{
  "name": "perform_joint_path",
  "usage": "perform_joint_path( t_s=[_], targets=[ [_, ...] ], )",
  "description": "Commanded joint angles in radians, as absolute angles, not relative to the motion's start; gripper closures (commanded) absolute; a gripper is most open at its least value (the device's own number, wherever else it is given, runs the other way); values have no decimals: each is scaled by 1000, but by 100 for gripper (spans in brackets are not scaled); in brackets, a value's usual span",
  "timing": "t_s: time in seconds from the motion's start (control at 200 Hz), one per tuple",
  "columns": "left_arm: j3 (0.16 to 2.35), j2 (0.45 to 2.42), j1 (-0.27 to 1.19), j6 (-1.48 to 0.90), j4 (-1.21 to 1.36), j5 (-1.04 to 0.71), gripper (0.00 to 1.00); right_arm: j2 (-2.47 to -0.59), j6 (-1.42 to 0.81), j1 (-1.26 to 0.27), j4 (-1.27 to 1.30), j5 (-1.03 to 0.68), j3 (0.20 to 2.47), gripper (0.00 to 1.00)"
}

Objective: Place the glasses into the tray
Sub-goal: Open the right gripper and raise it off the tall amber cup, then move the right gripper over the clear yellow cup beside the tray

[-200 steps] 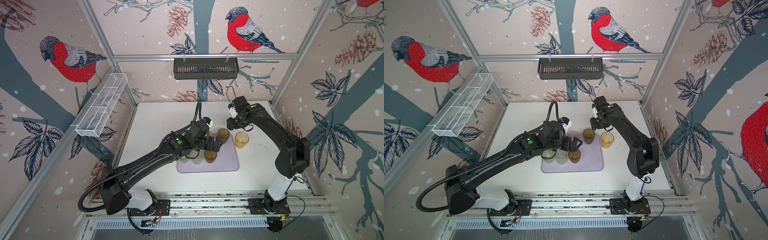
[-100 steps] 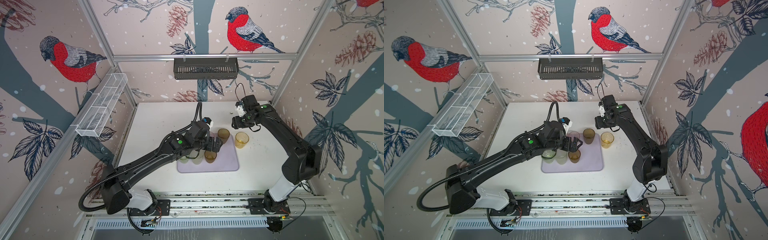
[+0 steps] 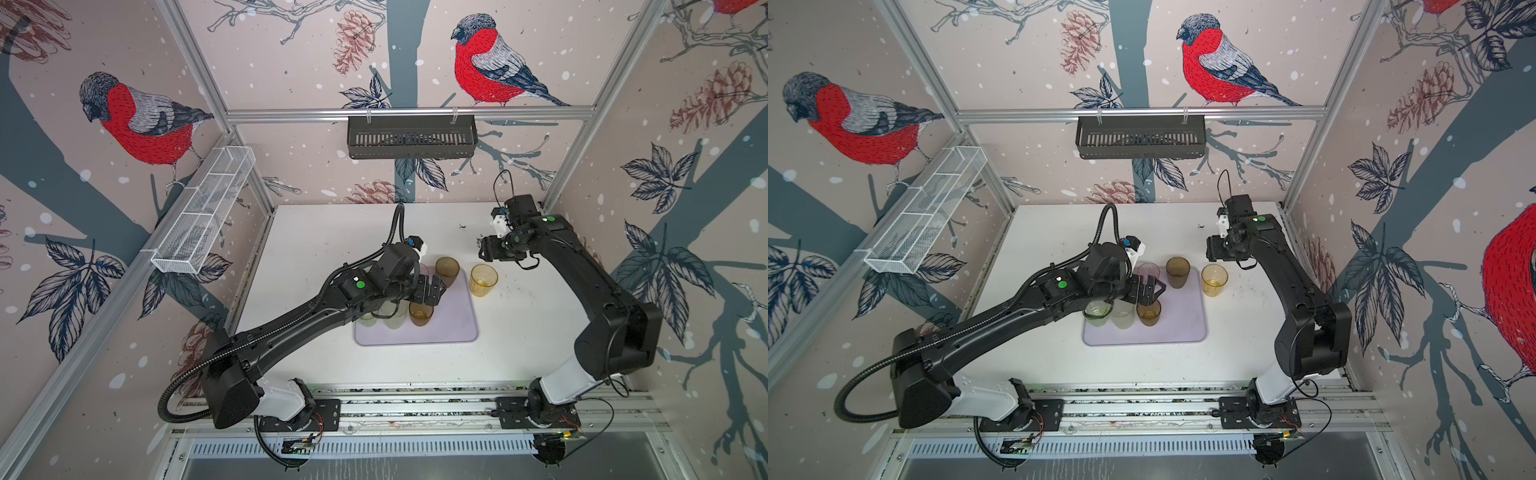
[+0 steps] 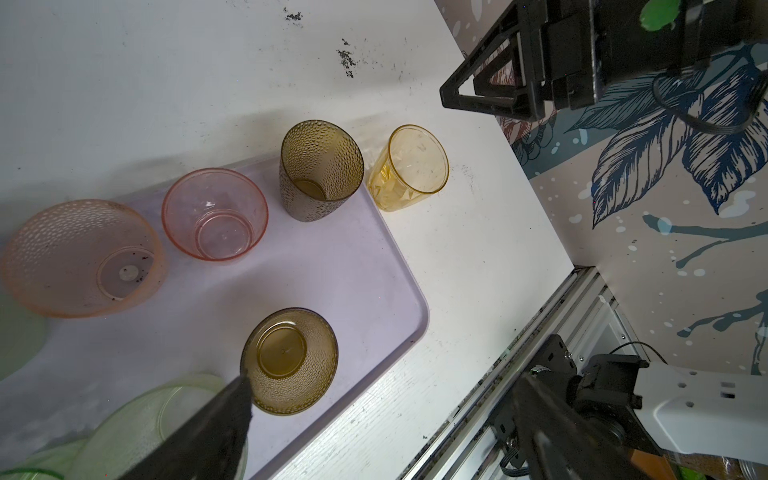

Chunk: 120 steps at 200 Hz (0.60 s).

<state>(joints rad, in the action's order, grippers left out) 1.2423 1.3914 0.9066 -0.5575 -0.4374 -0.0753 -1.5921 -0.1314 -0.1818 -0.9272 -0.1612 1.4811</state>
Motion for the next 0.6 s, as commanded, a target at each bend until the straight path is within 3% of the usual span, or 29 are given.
perform_joint_path(
  t_s=[0.0,0.595],
  targets=[
    [1241,1396,905,-540,-402,-80,2,-1576,-141,-166,-909,-188,1462,30],
    [1159,1367,905,-504,-343,-96,2,-1528,-176,-65,-815,-233,1300,14]
  ],
)
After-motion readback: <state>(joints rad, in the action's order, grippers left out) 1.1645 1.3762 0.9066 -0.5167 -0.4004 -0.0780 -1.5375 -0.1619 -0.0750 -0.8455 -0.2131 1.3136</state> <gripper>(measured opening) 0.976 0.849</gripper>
